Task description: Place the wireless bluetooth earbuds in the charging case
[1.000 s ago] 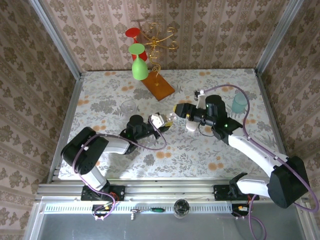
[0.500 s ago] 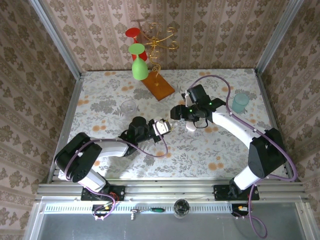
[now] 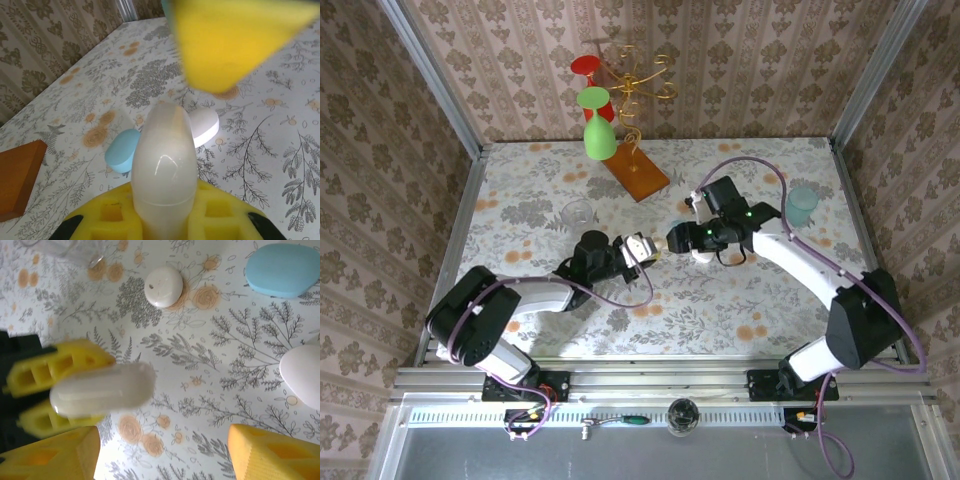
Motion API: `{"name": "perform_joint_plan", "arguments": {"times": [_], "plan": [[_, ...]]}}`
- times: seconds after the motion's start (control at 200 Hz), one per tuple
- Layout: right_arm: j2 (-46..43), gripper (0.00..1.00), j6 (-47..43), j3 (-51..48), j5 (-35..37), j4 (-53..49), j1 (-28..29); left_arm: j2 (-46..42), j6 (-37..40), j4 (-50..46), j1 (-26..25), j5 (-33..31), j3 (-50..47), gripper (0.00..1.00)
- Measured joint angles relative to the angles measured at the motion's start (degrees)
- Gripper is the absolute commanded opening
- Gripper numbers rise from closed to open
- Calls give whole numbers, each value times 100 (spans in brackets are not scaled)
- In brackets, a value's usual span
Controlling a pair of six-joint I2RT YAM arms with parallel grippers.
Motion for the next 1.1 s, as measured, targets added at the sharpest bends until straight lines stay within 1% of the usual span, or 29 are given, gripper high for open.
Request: {"name": "perform_joint_plan", "arguments": {"times": [0.07,0.145,0.365,0.465,0.52,0.58,0.725,0.955,0.995,1.025,1.1], "plan": [[-350,66,-313,-229,-92,46,-28,-146,-81,-127,118,369,7,0],[-800,66,-804,-479,-236,151,-35,-363,-162,-433,214,918,55,0],[-2192,64,-2743,-1233,-1008,542,-20,-859,-343,-1279,238,2420,304,0],[-2448,61,-3436,-1414,-1298,564,55,-927,-415,-1569,238,2929,415,0],[-2448,55,-3764,-1425,-1408,577,122,-946,-459,-1665,238,3147,459,0],[-2437,50,-4026,-1451,-1456,634,205,-962,-518,-1720,238,3322,485,0],[-2319,47,-4575,-1499,-1478,708,365,-973,-605,-1834,238,3578,531,0],[-2017,41,-4896,-1502,-1569,997,507,-973,-686,-1873,232,3729,586,0],[-1961,38,-4913,-1502,-1589,1056,525,-973,-688,-1878,234,3733,586,0],[-1923,33,-4927,-1502,-1606,1088,527,-973,-691,-1878,234,3733,586,0],[-1858,20,-5003,-1502,-1670,1141,533,-973,-695,-1882,240,3698,586,0]]}}
